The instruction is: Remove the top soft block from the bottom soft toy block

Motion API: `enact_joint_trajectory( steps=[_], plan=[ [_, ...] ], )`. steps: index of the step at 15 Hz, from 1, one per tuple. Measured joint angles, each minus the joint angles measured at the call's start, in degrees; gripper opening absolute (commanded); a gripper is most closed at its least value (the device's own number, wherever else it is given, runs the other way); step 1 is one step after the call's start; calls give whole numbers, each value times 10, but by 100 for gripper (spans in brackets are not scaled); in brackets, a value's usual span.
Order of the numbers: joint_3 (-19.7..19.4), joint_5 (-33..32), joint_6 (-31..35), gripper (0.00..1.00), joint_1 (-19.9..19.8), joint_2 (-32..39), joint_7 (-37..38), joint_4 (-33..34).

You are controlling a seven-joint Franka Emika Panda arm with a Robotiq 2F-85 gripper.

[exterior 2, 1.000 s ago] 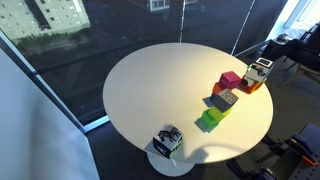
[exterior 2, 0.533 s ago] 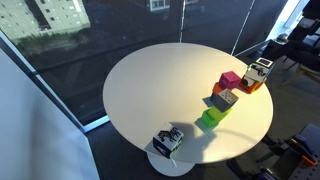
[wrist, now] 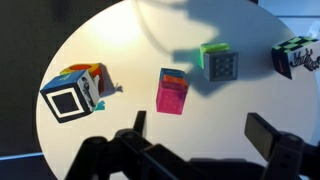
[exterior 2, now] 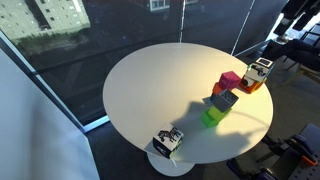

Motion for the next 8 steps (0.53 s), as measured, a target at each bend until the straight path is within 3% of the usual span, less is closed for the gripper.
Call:
enact_joint_trajectory(
  steps=[8],
  plan=[
    [-47, -21, 82, 100, -32, 75, -1, 0]
  ],
)
